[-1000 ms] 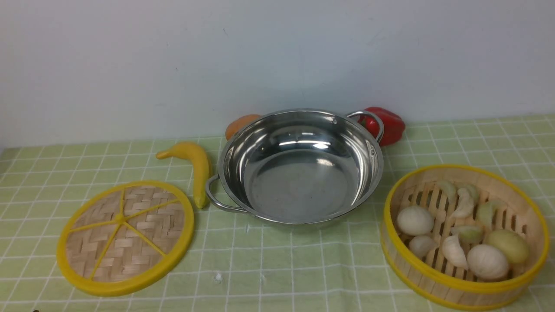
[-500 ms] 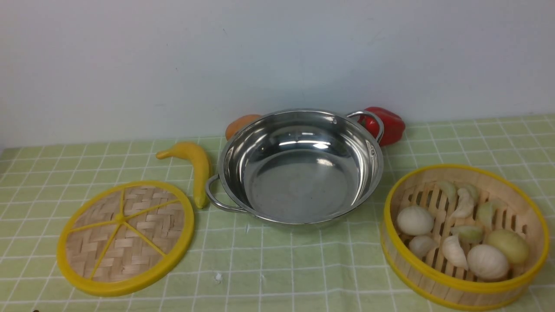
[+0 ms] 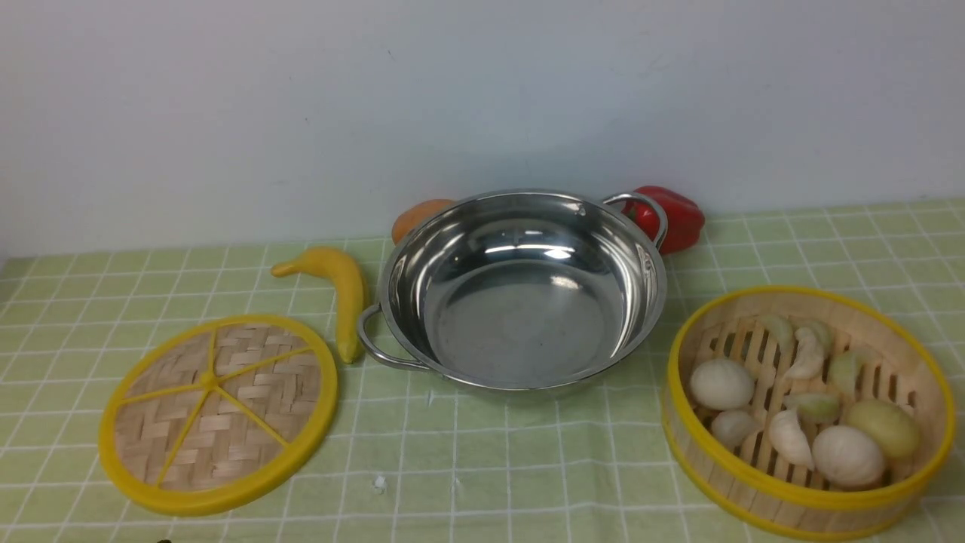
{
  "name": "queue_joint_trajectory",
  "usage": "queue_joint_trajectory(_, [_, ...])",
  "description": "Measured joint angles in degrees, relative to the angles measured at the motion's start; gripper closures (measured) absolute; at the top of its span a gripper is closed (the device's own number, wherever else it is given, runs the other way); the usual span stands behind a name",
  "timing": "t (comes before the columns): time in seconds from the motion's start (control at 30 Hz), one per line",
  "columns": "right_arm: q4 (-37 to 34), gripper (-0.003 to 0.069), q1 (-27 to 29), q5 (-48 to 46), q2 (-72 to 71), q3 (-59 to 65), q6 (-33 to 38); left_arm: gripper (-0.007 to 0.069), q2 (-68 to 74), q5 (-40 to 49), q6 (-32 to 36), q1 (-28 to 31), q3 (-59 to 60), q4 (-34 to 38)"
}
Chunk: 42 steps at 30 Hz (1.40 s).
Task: Place the steamer in the pot on the green tablecloth, and put the lid on the steamer.
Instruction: 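Reach for and grasp the rim of the bamboo steamer holding the buns with the right gripper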
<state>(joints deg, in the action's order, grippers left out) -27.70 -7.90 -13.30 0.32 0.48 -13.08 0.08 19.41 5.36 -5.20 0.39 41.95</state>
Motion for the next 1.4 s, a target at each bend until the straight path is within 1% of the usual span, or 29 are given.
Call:
queue_joint_trajectory(0.03, [-0.73,0.0417,0.00,0.10,0.00,0.00,-0.28,0.0382,0.00,0.00,0.01,0.00,0.00,0.56])
queue_joint_trajectory(0.1, [-5.94,0.0417,0.00,0.85,0.00,0.00,-1.06,0.0382,0.00,0.00,-0.01,0.00,0.00,4.11])
queue_joint_trajectory(0.13, [-10.05,0.0417,0.00,1.20,0.00,0.00,-1.40,0.0382,0.00,-0.04,-0.13,0.00,0.00,6.25])
queue_joint_trajectory(0.17, [-12.22,0.0417,0.00,1.26,0.00,0.00,-1.57,0.0382,0.00,-0.04,-0.15,0.00,0.00,6.94])
queue_joint_trajectory(0.23, [-14.22,0.0417,0.00,1.38,0.00,0.00,-1.69,0.0382,0.00,-0.04,-0.20,0.00,0.00,7.33])
queue_joint_trajectory(0.6, [-15.48,0.0417,0.00,1.33,0.00,0.00,-1.63,0.0382,0.00,-2.88,-0.20,0.00,0.00,7.59])
queue_joint_trajectory(1.03, [-15.66,0.0417,0.00,1.07,0.00,0.00,-1.63,0.0382,0.00,-3.12,-0.20,0.00,0.00,8.50])
queue_joint_trajectory(1.07, [-16.27,0.0417,0.00,2.28,0.00,0.00,-1.70,0.0382,0.00,-3.83,-0.20,0.00,0.00,10.18])
queue_joint_trajectory(1.13, [-19.39,0.0417,0.00,7.73,0.00,0.00,-2.68,0.0382,-0.06,-7.30,-0.41,0.00,0.04,15.23])
queue_joint_trajectory(1.17, [-19.79,0.0417,0.00,8.39,0.00,0.00,-2.82,0.0382,-0.06,-7.72,-0.48,0.00,0.04,15.87])
queue_joint_trajectory(1.2, [-23.12,0.0417,0.00,14.61,0.00,0.00,-4.01,0.0382,-0.11,-10.85,-0.90,0.00,-0.08,20.59])
queue_joint_trajectory(1.23, [-25.29,0.0417,0.00,18.67,0.00,-0.16,-4.70,0.0382,-0.11,-14.20,-1.28,0.00,-0.77,25.74])
queue_joint_trajectory(1.3, [-26.96,0.0417,0.00,26.87,-0.05,-1.57,-5.14,0.0382,-0.11,-19.09,-1.29,0.00,-2.62,31.75])
queue_joint_trajectory(1.33, [-26.97,0.0417,0.00,30.30,-0.05,-2.90,-5.05,0.0382,-0.11,-21.46,-1.29,0.00,-4.18,33.79])
queue_joint_trajectory(1.37, [-26.22,0.0417,0.00,36.58,-0.05,-4.93,-4.25,0.0382,-0.16,-25.76,-1.29,0.00,-6.59,36.09])
queue_joint_trajectory(1.4, [-25.85,0.0417,0.00,38.43,-0.05,-5.22,-4.10,0.0382,-0.16,-26.96,-1.29,0.00,-6.96,36.48])
